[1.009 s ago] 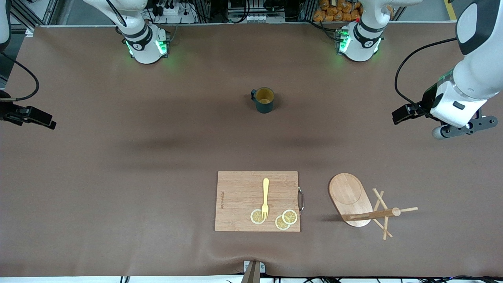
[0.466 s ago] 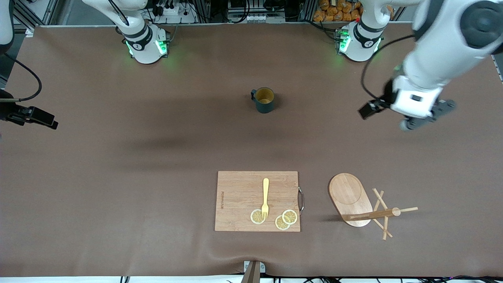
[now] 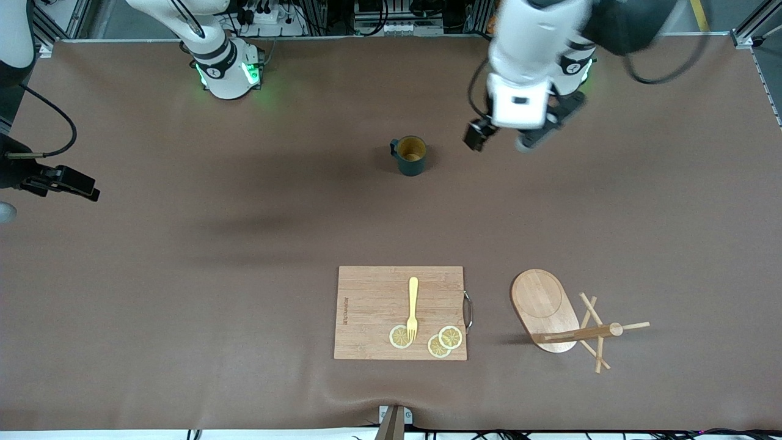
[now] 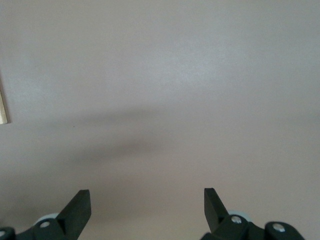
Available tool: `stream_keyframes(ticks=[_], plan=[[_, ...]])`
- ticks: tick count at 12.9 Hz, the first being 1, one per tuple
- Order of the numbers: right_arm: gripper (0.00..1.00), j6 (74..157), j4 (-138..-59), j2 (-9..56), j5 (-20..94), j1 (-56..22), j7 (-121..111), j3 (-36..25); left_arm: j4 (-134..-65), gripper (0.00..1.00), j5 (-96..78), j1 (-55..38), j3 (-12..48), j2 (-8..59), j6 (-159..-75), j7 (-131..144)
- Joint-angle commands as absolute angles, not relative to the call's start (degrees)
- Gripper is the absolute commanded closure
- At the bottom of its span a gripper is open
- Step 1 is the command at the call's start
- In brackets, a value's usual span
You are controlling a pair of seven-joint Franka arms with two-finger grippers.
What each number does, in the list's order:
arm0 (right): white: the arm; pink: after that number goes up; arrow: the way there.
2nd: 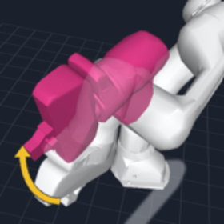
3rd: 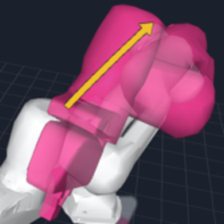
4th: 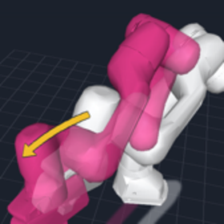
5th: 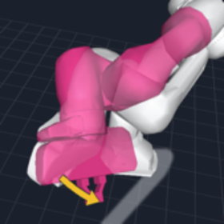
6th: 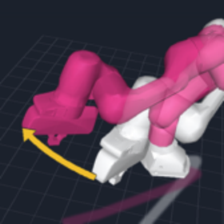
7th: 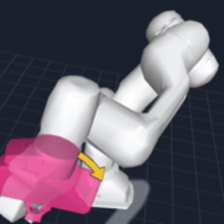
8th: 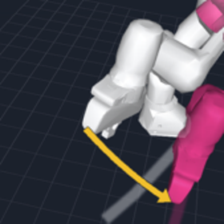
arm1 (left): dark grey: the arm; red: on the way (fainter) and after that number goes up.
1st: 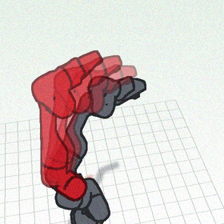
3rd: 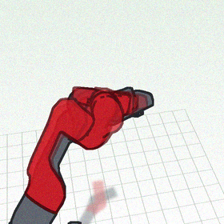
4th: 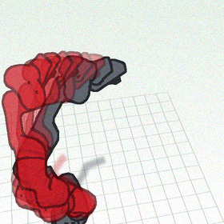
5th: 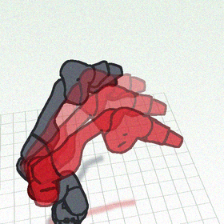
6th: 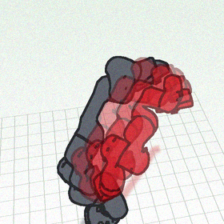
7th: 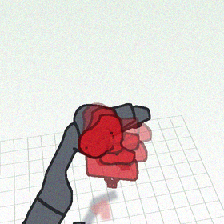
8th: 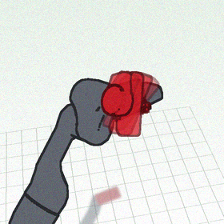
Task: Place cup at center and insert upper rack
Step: 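Move the left gripper over the teal mug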
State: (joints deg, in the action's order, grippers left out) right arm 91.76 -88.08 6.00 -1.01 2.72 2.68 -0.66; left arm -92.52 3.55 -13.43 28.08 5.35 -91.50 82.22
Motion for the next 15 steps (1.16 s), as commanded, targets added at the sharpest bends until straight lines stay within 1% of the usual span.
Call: stream_keyframes(ticks=[1,4,5,7,10,14,15], plan=[[0.0,91.67,-88.95,4.92,-1.23,2.11,3.25,-1.5,-92.29,0.0,6.59,-18.26,31.46,7.2,-90.79,95.22],[0.0,91.67,-88.68,5.01,-0.7,2.28,3.25,-1.49,-92.11,0.0,10.62,-24.59,34.79,10.53,-90.79,109.73],[0.0,91.76,-88.59,5.01,-0.7,2.55,3.34,-1.49,-91.94,0.0,12.29,-26.44,36.11,12.64,-90.79,114.91],[0.0,91.67,-88.94,4.57,-0.7,3.42,3.25,-1.49,-91.76,0.0,16.76,-31.7,36.3,16.68,-90.79,125.28],[0.0,91.67,-89.12,4.57,-0.62,5.1,2.46,-1.49,-88.96,0.0,25.64,-39.44,36.3,23.45,-90.79,136.03],[0.0,90.09,-88.68,4.92,-0.62,5.71,2.46,-1.49,-86.84,0.0,33.03,-44.72,35.69,30.83,-89.48,141.85],[0.0,90.09,-88.59,4.83,-0.62,5.63,2.46,-1.49,-86.14,0.0,34.7,-46.65,34.12,32.76,-89.04,142.99]])
